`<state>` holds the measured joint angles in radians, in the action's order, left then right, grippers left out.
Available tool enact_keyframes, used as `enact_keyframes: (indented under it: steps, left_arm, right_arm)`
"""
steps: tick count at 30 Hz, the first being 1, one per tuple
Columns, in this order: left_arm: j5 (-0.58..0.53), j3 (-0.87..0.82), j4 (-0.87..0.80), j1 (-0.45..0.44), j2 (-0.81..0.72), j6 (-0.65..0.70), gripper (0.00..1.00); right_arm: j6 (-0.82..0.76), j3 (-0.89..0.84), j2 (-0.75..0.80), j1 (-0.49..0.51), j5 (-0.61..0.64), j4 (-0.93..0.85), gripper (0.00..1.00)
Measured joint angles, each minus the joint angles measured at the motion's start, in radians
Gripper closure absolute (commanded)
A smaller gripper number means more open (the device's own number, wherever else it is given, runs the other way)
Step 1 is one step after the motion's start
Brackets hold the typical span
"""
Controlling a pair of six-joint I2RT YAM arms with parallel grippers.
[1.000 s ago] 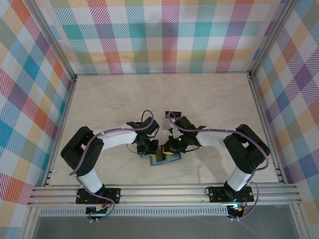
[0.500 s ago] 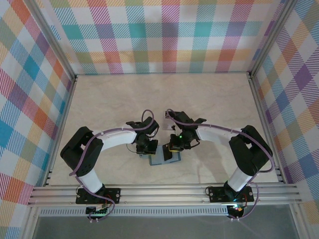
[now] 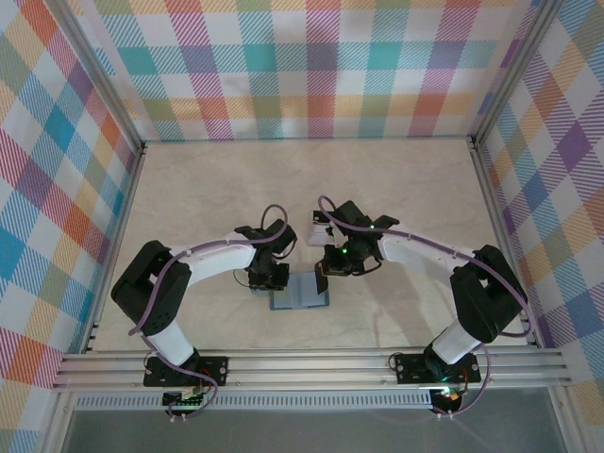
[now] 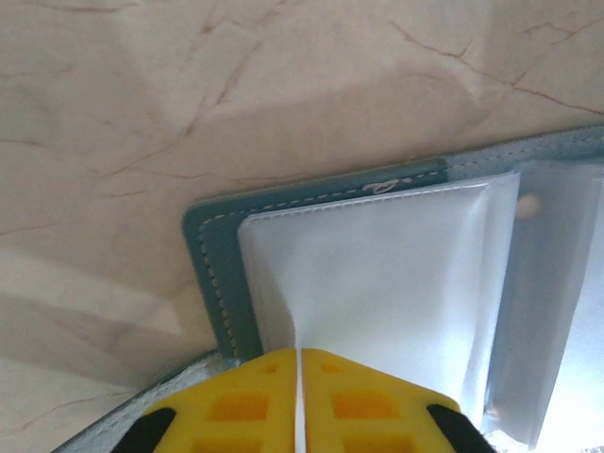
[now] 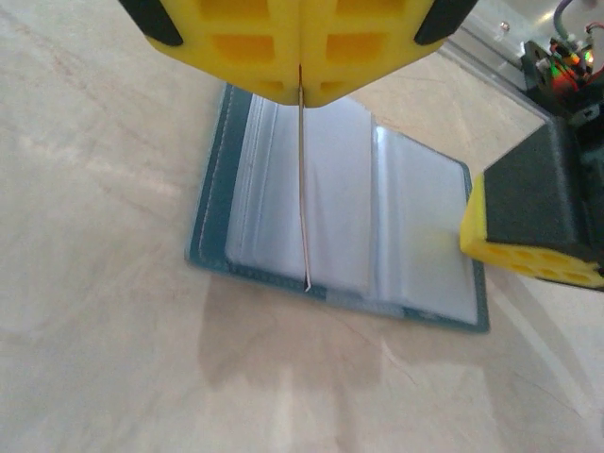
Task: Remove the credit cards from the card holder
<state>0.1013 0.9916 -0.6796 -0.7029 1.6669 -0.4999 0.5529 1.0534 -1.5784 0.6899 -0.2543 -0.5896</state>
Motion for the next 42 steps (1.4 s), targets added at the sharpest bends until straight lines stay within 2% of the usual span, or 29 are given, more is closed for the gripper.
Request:
enact_keyframes:
  steps: [6, 12, 17, 23, 31, 42]
  left_arm:
    - [-0.031, -0.001, -0.002, 0.003, -0.085, 0.0, 0.83]
    - [-0.062, -0.024, 0.001, 0.013, -0.177, 0.003, 0.81]
    - [-0.097, -0.088, 0.005, 0.021, -0.319, 0.019, 0.7]
    - [-0.13, -0.141, 0.003, 0.048, -0.452, 0.023, 0.68]
    - [-0.137, -0.2, -0.004, 0.059, -0.5, 0.018, 0.68]
    - [-0.137, -0.204, -0.003, 0.073, -0.55, 0.0, 0.68]
  right_arm:
    - [-0.212, 0.141, -0.008, -0.006, 0.108, -0.085, 1.0]
    - [-0.592, 0.287, -0.085, -0.011, 0.181, -0.159, 1.0]
    - [-0.931, 0.441, -0.207, -0.016, 0.25, -0.256, 1.0]
    - [-1.218, 0.636, -0.329, -0.025, 0.325, -0.373, 1.0]
    - [-1.408, 0.832, -0.425, -0.07, 0.379, -0.468, 1.0]
    - [-1.509, 0.969, -0.582, -0.106, 0.389, -0.553, 1.0]
